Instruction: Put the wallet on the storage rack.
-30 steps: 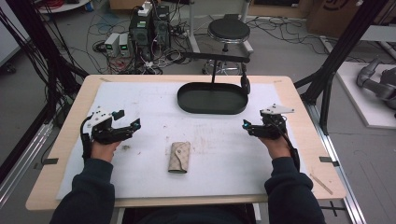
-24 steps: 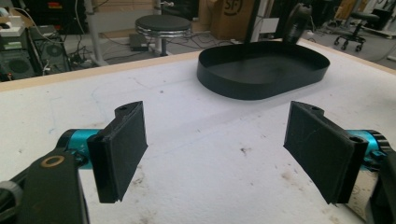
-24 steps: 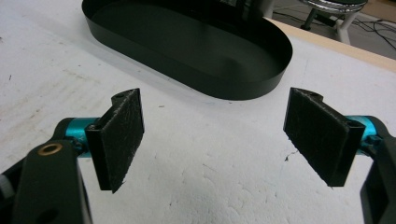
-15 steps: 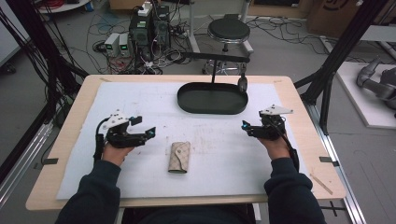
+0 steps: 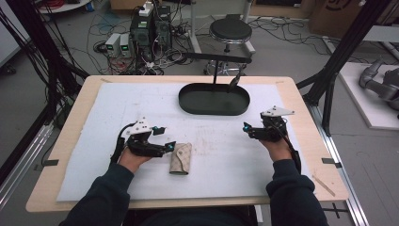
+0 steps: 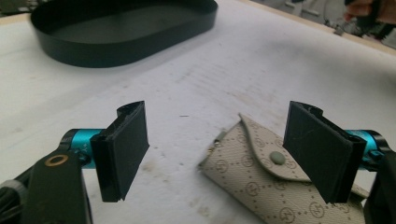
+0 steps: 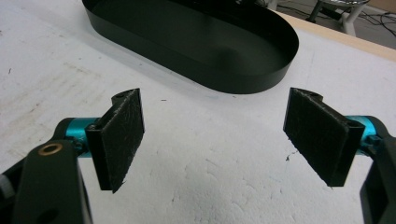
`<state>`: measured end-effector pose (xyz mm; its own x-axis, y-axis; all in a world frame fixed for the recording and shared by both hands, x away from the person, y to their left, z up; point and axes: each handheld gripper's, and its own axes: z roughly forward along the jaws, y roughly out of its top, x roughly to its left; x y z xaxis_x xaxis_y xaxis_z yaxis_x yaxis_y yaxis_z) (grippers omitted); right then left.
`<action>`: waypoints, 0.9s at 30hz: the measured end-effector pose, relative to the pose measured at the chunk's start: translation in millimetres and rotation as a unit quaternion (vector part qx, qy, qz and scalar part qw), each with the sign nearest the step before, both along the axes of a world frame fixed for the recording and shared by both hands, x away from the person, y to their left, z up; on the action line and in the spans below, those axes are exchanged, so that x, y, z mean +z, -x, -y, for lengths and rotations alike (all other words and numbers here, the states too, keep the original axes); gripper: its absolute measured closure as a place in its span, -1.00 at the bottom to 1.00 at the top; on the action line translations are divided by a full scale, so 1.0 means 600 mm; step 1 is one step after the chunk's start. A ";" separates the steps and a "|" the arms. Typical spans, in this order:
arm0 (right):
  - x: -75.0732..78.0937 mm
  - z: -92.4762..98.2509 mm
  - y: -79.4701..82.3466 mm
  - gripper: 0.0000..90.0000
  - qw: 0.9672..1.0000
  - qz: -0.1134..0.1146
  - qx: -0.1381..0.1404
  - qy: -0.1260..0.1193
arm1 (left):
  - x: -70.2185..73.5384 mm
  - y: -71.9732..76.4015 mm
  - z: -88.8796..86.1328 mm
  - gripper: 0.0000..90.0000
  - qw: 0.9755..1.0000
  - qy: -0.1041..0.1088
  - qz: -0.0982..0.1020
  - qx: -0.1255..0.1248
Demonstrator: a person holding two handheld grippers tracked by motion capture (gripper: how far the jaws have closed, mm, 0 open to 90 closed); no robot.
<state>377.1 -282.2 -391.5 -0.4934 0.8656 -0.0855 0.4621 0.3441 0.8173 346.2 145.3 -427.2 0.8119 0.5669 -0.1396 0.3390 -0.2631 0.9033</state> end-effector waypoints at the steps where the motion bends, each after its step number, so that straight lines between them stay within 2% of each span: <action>1: 0.000 -0.001 0.000 -0.54 1.000 -0.002 0.001 -0.001 | -0.003 0.000 0.006 -0.49 1.000 -0.002 -0.002 -0.006; 3: 0.000 -0.001 0.000 -0.54 1.000 -0.002 0.001 0.000 | -0.010 -0.002 0.023 -0.47 1.000 -0.011 -0.010 -0.027; 8: 0.000 0.000 0.000 -0.53 1.000 -0.003 0.002 -0.002 | -0.018 -0.004 0.035 -0.44 0.998 -0.028 -0.023 -0.045; 12: -0.001 0.000 -0.001 -0.53 1.000 -0.004 0.005 -0.002 | -0.029 -0.010 0.037 -0.43 0.996 -0.045 -0.048 -0.053; 16: -0.001 0.000 -0.001 -0.53 1.000 -0.006 0.006 -0.002 | -0.034 -0.014 0.038 -0.42 0.995 -0.037 -0.066 -0.060; 18: -0.001 -0.001 -0.001 -0.53 1.000 -0.006 0.005 -0.003 | -0.034 -0.015 0.037 -0.36 0.995 -0.034 -0.068 -0.065; 24: -0.002 -0.002 -0.001 -0.53 1.000 -0.009 0.006 -0.003 | -0.033 -0.015 0.041 -0.22 0.995 -0.046 -0.071 -0.050; 27: -0.002 -0.001 -0.001 -0.53 1.000 -0.008 0.006 -0.003 | -0.028 -0.012 0.047 -0.17 0.996 -0.058 -0.064 -0.033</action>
<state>377.9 -281.7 -392.4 -0.5045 0.8604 -0.0726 0.4708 0.3446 0.8122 353.4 116.9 -444.0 0.8273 0.5318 -0.1811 0.4286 -0.3889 0.8155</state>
